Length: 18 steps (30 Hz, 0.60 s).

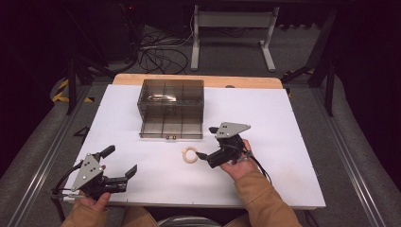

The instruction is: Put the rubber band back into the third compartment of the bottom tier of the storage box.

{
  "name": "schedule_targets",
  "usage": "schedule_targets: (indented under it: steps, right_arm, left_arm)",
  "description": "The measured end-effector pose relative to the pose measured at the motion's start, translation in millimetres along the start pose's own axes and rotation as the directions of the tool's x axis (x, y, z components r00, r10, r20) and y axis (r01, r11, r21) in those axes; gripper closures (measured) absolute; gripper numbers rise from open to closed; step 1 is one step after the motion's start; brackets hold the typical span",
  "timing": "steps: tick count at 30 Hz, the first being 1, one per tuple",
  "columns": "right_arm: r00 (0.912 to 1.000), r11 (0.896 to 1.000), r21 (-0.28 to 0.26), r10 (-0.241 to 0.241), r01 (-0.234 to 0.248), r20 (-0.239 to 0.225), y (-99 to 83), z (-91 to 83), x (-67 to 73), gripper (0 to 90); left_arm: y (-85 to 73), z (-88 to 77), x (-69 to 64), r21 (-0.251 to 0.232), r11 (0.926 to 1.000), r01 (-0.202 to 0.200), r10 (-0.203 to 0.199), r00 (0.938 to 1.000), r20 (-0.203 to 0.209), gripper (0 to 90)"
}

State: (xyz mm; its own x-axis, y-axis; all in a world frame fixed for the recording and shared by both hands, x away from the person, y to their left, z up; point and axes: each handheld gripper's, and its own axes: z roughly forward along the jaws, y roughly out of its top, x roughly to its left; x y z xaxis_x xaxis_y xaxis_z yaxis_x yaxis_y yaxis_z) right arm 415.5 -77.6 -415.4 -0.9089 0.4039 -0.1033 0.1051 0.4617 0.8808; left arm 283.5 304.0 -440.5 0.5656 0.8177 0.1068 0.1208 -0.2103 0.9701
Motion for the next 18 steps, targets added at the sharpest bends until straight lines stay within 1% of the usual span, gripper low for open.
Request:
schedule_targets:
  steps: [1, 2, 3, 7, 10, 13, 18]
  right_arm:
    - [0.9999, 1.000, 0.003, 0.013, -0.013, -0.005, -0.5, -0.3, 0.1, 9.8]
    - [0.9997, 1.000, 0.004, 0.025, -0.025, -0.008, -1.2, -0.7, 0.2, 11.7]
    - [0.9994, 0.999, 0.005, 0.034, -0.034, -0.008, -1.5, -0.5, 0.3, 12.5]
    - [0.9990, 0.999, 0.016, 0.045, -0.045, -0.002, -1.9, 2.3, -0.3, 16.5]
    - [0.9979, 0.997, 0.034, 0.063, -0.064, 0.015, -2.4, 6.0, -2.5, 20.0]
    - [0.9966, 0.996, 0.053, 0.076, -0.078, 0.033, -3.2, 11.8, -5.5, 22.5]
    - [0.9956, 0.992, 0.095, 0.083, -0.087, 0.042, -5.1, 24.5, -8.2, 28.4]
  left_arm:
    - [0.0, 0.0, 0.0, 0.000, 1.0000, 0.000, 0.000, 1.0000, 0.000, 4.3]
    - [0.0, -0.1, 0.1, 0.000, 1.0000, -0.001, 0.001, 1.0000, 0.000, 4.4]
    - [0.0, -0.1, 0.1, 0.000, 1.0000, 0.000, 0.000, 1.0000, 0.001, 4.3]
    - [-0.1, -0.1, 0.0, -0.001, 1.0000, 0.001, -0.001, 1.0000, 0.001, 4.4]
    - [-0.1, 0.4, -0.3, 0.001, 1.0000, 0.002, -0.002, 1.0000, 0.002, 4.4]
    - [-0.1, 0.6, -0.3, 0.002, 1.0000, 0.001, -0.001, 1.0000, 0.001, 4.4]
    - [-0.4, 1.0, -0.1, 0.002, 1.0000, 0.002, -0.002, 1.0000, -0.001, 4.4]
